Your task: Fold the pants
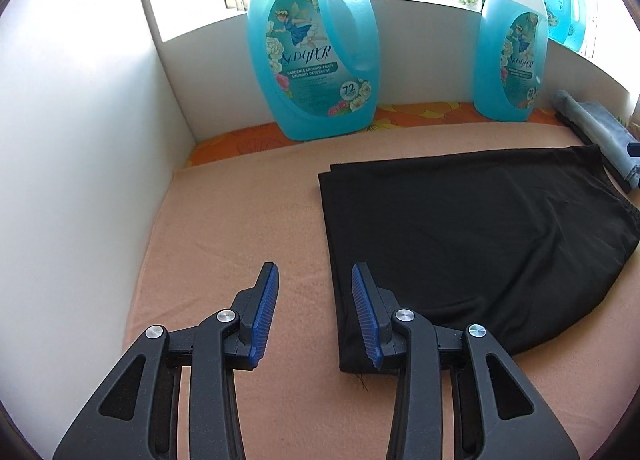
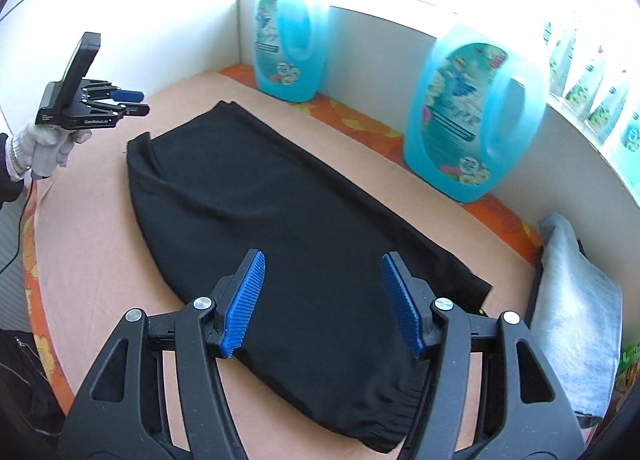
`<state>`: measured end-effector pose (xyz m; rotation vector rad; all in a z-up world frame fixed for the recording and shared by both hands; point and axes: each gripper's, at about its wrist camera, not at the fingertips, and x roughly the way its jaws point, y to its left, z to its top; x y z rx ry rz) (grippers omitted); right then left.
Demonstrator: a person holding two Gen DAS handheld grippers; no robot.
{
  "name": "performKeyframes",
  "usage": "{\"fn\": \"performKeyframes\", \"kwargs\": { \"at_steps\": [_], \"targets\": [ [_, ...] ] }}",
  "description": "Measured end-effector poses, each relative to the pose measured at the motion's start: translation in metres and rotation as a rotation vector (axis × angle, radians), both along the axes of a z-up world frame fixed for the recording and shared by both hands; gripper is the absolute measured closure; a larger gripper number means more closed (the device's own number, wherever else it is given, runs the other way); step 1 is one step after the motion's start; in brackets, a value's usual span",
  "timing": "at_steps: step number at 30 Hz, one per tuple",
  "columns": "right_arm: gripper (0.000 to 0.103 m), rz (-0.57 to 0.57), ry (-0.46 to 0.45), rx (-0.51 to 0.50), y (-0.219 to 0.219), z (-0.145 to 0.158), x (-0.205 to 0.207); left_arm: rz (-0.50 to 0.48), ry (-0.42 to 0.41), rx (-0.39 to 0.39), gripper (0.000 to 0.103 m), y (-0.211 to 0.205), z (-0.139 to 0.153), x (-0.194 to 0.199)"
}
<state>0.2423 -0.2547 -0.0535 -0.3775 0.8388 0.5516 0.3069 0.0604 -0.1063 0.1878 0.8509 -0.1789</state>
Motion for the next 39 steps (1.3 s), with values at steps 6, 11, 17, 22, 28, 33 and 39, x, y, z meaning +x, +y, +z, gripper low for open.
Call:
{"fn": "performKeyframes", "kwargs": {
  "at_steps": [6, 11, 17, 22, 28, 33, 39],
  "targets": [
    [0.051, 0.134, 0.073, 0.006, 0.070, -0.029, -0.014, 0.003, 0.074, -0.096, 0.067, 0.009, -0.020, -0.022],
    [0.051, 0.234, 0.099, -0.069, 0.118, -0.062, -0.034, -0.015, 0.104, -0.147, 0.067, 0.008, -0.026, -0.028],
    [0.058, 0.270, 0.056, -0.219, 0.148, -0.089, -0.041, -0.015, 0.087, -0.178, 0.072, 0.005, -0.022, -0.029],
    [0.096, 0.222, 0.150, -0.134, 0.135, -0.083, -0.013, -0.067, 0.055, -0.156, 0.072, -0.005, -0.011, -0.046],
    [0.097, 0.162, 0.244, -0.003, 0.117, -0.072, 0.018, -0.238, 0.046, -0.144, 0.072, -0.043, 0.001, -0.069],
    [0.097, 0.135, 0.329, 0.097, 0.102, -0.071, 0.039, -0.399, 0.112, -0.167, 0.072, -0.089, -0.007, -0.070],
    [0.097, 0.140, 0.366, 0.140, 0.099, -0.075, 0.043, -0.497, 0.163, -0.185, 0.071, -0.135, -0.020, -0.053]
  ]
}}
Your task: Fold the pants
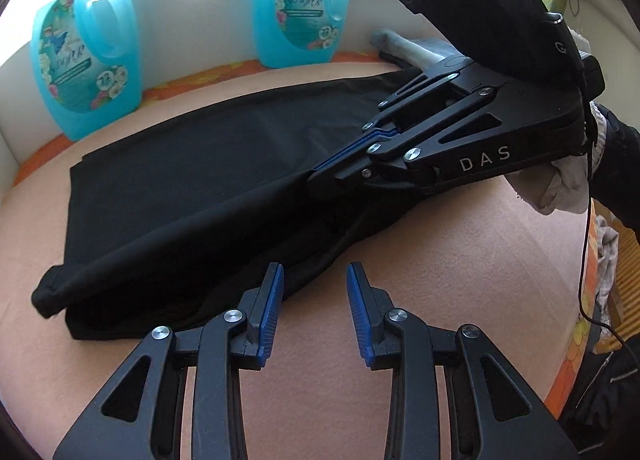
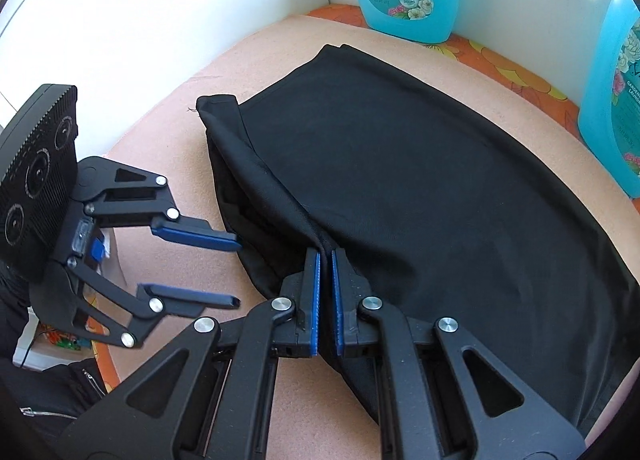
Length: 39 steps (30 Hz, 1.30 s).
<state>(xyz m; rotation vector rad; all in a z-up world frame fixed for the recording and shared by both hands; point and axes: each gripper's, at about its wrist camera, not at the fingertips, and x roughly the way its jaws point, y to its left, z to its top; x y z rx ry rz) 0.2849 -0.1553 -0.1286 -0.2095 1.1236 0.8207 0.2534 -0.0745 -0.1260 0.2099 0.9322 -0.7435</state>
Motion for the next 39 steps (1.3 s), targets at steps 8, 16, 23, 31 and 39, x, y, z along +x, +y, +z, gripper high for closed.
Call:
{"fn": "performKeyframes", "kwargs": {
  "at_steps": [8, 16, 23, 31, 39],
  "targets": [
    [0.097, -0.012, 0.029, 0.070, -0.010, 0.007, -0.002, -0.120, 0.104, -0.072, 0.068, -0.030, -0.012, 0.007],
    [0.097, -0.025, 0.018, 0.060, -0.012, 0.006, -0.007, -0.155, 0.099, -0.033, 0.065, -0.033, -0.010, -0.017],
    [0.097, -0.074, 0.016, -0.010, -0.035, -0.005, -0.009, -0.071, 0.004, 0.071, 0.064, -0.021, -0.014, -0.017],
    [0.097, -0.158, 0.027, -0.042, -0.062, -0.016, -0.001, -0.072, 0.011, -0.014, 0.056, -0.028, -0.013, -0.003],
    [0.097, -0.207, 0.039, -0.047, -0.072, -0.026, 0.007, -0.156, 0.092, -0.088, 0.056, -0.032, -0.013, -0.011]
  ]
}}
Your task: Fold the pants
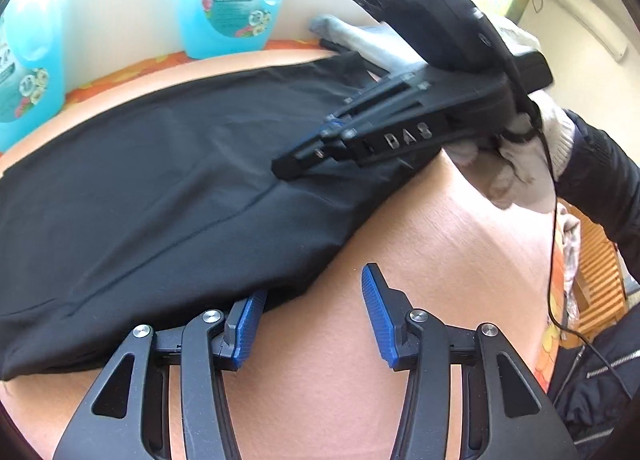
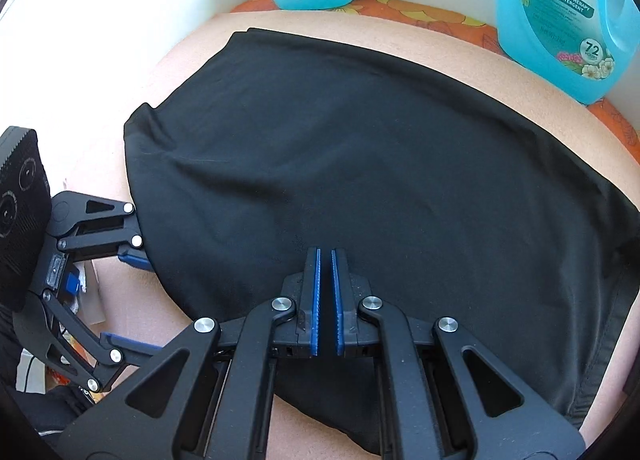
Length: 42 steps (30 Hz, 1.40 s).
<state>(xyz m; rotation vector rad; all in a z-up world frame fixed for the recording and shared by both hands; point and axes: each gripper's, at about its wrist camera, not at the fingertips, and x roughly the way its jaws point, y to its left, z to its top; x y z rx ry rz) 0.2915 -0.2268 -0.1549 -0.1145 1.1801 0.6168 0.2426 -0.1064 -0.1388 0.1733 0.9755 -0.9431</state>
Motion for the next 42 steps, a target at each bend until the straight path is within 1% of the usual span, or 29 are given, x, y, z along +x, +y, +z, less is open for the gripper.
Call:
{"fn": "performKeyframes", "kwargs": {
  "at_steps": [1, 4, 6, 8, 10, 12, 13, 14, 16, 18, 20, 22, 25, 26, 27, 28, 29, 32, 35, 37, 39, 40, 41, 42],
  "targets": [
    [0.097, -0.007, -0.004, 0.000, 0.000, 0.000, 0.000, -0.020, 0.007, 0.004, 0.056, 0.000, 0.001, -0.003],
    [0.097, -0.014, -0.006, 0.005, -0.001, 0.001, -0.002, -0.034, 0.011, 0.046, 0.056, 0.000, 0.003, -0.014],
    [0.097, -0.018, -0.037, 0.015, -0.011, 0.011, -0.008, -0.027, 0.008, 0.065, 0.056, 0.004, 0.007, -0.021],
    [0.096, -0.063, -0.088, 0.050, -0.037, 0.029, -0.012, -0.020, -0.012, 0.068, 0.056, 0.013, 0.016, -0.030],
    [0.095, -0.153, -0.143, 0.075, -0.073, 0.047, -0.010, 0.004, -0.063, 0.079, 0.056, 0.020, 0.029, -0.036],
    [0.078, -0.277, -0.194, 0.077, -0.113, 0.060, -0.003, 0.026, -0.146, 0.098, 0.056, 0.027, 0.044, -0.043],
    [0.058, -0.335, -0.220, 0.075, -0.132, 0.064, 0.002, 0.048, -0.199, 0.123, 0.056, 0.028, 0.050, -0.043],
    [0.045, -0.387, -0.250, 0.069, -0.150, 0.068, 0.007, 0.063, -0.235, 0.141, 0.056, 0.029, 0.055, -0.041],
    [0.042, -0.473, -0.279, 0.054, -0.180, 0.070, 0.020, 0.100, -0.256, 0.141, 0.056, 0.031, 0.061, -0.031],
    [0.042, -0.537, -0.246, 0.081, -0.205, 0.061, 0.036, 0.155, -0.254, 0.128, 0.056, 0.036, 0.063, -0.016],
    [0.042, -0.558, -0.184, 0.134, -0.223, 0.047, 0.052, 0.201, -0.241, 0.137, 0.056, 0.036, 0.057, 0.005],
    [0.042, -0.544, -0.153, 0.148, -0.225, 0.034, 0.063, 0.241, -0.234, 0.173, 0.056, 0.040, 0.049, 0.018],
    [0.042, -0.512, -0.124, 0.142, -0.219, 0.016, 0.073, 0.290, -0.205, 0.211, 0.056, 0.057, 0.034, 0.032],
    [0.046, -0.509, -0.113, 0.150, -0.217, 0.011, 0.074, 0.305, -0.194, 0.215, 0.056, 0.061, 0.030, 0.037],
    [0.052, -0.507, -0.102, 0.159, -0.215, 0.008, 0.074, 0.319, -0.185, 0.219, 0.056, 0.065, 0.026, 0.040],
    [0.073, -0.499, -0.087, 0.170, -0.212, 0.004, 0.074, 0.335, -0.180, 0.226, 0.056, 0.069, 0.024, 0.043],
    [0.081, -0.500, -0.083, 0.175, -0.208, 0.003, 0.072, 0.350, -0.180, 0.235, 0.056, 0.073, 0.022, 0.045],
    [0.083, -0.519, -0.127, 0.186, -0.207, 0.010, 0.063, 0.379, -0.175, 0.241, 0.056, 0.081, 0.020, 0.048],
    [0.084, -0.558, -0.112, 0.224, -0.221, 0.017, 0.057, 0.387, -0.176, 0.238, 0.056, 0.084, 0.021, 0.049],
    [0.085, -0.583, -0.112, 0.192, -0.228, 0.017, 0.055, 0.385, -0.186, 0.238, 0.056, 0.082, 0.022, 0.048],
    [0.085, -0.574, -0.112, 0.154, -0.227, 0.012, 0.056, 0.382, -0.193, 0.231, 0.056, 0.079, 0.025, 0.046],
    [0.082, -0.570, -0.092, 0.153, -0.228, 0.009, 0.057, 0.381, -0.199, 0.224, 0.056, 0.076, 0.027, 0.044],
    [0.077, -0.569, -0.070, 0.164, -0.229, 0.007, 0.057, 0.377, -0.203, 0.214, 0.056, 0.073, 0.030, 0.043],
    [0.074, -0.572, -0.069, 0.173, -0.231, 0.008, 0.055, 0.371, -0.209, 0.202, 0.056, 0.069, 0.034, 0.040]
  ]
}}
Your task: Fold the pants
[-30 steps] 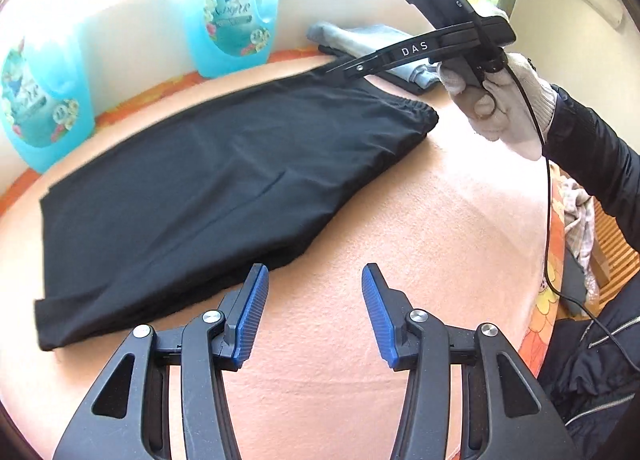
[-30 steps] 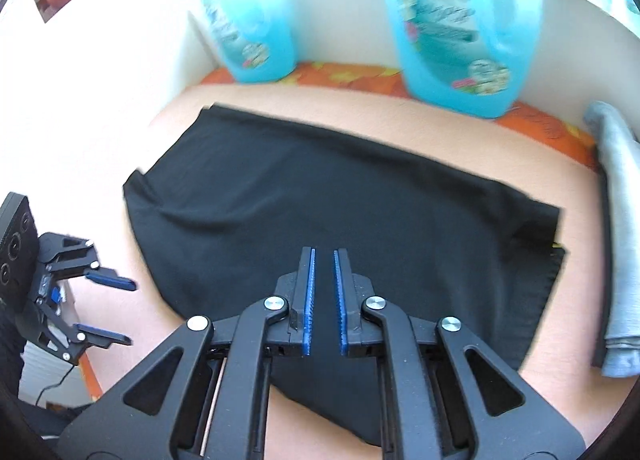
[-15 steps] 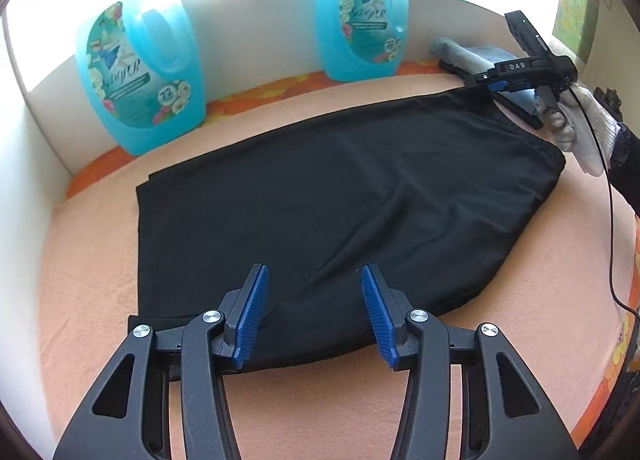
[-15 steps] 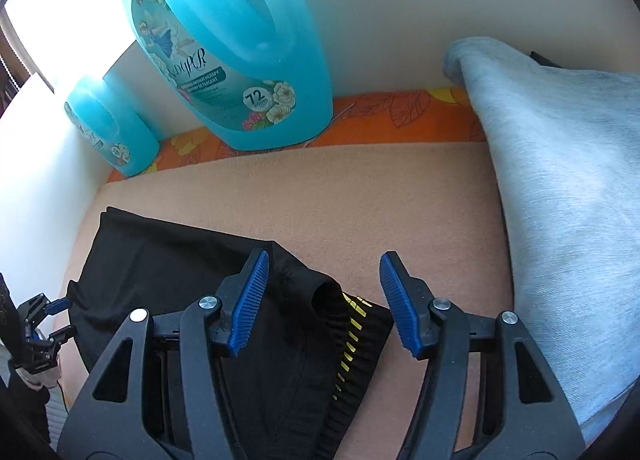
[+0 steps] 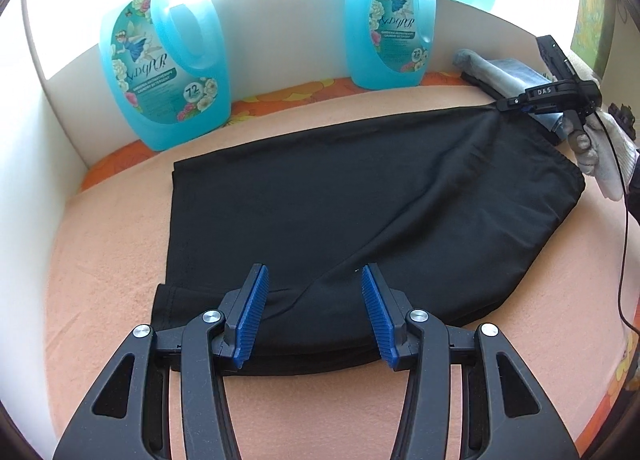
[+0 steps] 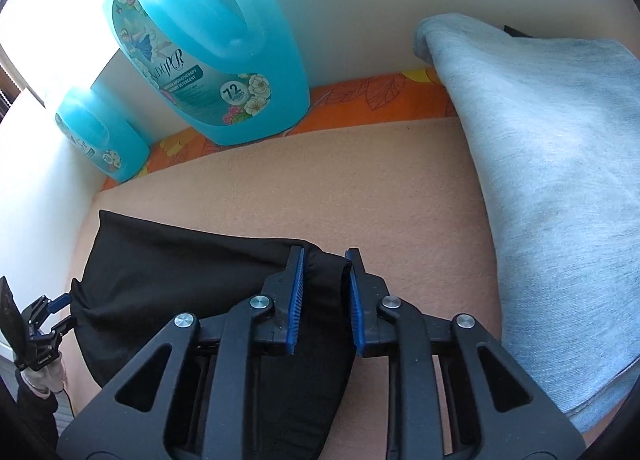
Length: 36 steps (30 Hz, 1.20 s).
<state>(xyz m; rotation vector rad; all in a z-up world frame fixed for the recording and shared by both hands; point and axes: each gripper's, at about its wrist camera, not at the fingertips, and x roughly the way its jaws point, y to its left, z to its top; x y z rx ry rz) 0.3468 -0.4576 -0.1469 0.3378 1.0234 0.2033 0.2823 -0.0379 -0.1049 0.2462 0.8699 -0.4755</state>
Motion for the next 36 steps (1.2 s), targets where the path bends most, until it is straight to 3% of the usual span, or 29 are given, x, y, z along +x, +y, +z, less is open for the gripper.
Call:
{"fn": "performKeyframes", "kwargs": {
  "at_steps": [2, 3, 6, 9, 15, 25, 36],
  "targets": [
    [0.059, -0.017, -0.024, -0.010, -0.005, 0.006, -0.006, -0.035, -0.020, -0.009, 0.056, -0.013, 0.009, -0.008],
    [0.058, -0.018, -0.030, -0.006, -0.007, 0.008, -0.010, -0.061, -0.037, -0.006, 0.056, -0.024, 0.013, -0.014],
    [0.057, -0.027, -0.008, 0.017, -0.013, 0.010, -0.021, -0.170, -0.095, 0.026, 0.056, -0.061, 0.022, -0.036],
    [0.057, -0.028, -0.002, -0.003, -0.010, 0.009, -0.038, -0.241, -0.085, -0.001, 0.056, -0.086, 0.023, -0.046],
    [0.057, 0.028, 0.032, -0.010, 0.007, -0.001, -0.064, -0.239, -0.052, -0.040, 0.056, -0.111, 0.019, -0.039],
    [0.057, 0.040, 0.053, 0.054, 0.008, -0.012, -0.073, -0.399, -0.039, -0.024, 0.055, -0.178, 0.009, -0.064],
    [0.057, 0.012, 0.038, 0.111, -0.016, -0.008, -0.072, -0.619, -0.130, 0.146, 0.048, -0.255, -0.006, -0.096]
  ]
}}
